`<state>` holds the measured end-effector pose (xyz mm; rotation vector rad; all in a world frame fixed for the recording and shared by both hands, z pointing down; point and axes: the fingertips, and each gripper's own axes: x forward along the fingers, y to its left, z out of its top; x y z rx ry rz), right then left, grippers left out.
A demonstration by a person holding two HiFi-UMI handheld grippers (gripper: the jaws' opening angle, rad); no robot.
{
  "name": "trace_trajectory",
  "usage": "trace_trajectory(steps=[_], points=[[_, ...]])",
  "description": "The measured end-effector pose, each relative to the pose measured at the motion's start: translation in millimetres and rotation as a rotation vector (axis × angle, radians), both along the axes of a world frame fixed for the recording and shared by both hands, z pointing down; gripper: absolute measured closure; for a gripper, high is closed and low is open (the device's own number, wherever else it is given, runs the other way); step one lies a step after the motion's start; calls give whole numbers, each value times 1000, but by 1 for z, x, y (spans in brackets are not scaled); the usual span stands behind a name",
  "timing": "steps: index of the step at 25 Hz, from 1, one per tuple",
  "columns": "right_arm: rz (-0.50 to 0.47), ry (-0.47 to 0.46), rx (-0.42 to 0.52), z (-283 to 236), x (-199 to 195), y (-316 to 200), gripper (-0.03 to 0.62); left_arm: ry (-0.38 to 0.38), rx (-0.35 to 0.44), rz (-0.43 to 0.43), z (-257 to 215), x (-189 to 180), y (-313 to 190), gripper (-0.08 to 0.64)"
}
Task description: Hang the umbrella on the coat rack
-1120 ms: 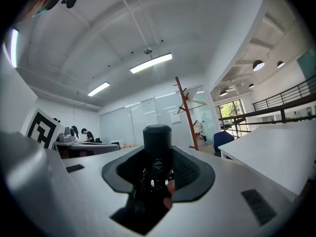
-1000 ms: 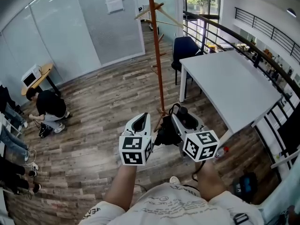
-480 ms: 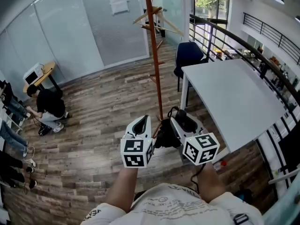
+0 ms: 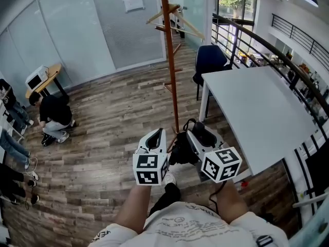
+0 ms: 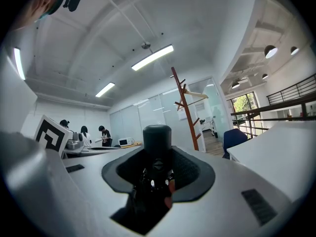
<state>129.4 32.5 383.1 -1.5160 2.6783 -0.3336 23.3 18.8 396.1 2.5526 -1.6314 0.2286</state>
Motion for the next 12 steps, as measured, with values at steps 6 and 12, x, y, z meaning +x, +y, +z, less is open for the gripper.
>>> trace_trajectory(steps=[6,12], points=[[4,-15,6,3,6,-32,433,-10,4,11,7,5,-35,555],[1,-8,7,3,4,-70,433,-4,1,13,9,3,-74,555]])
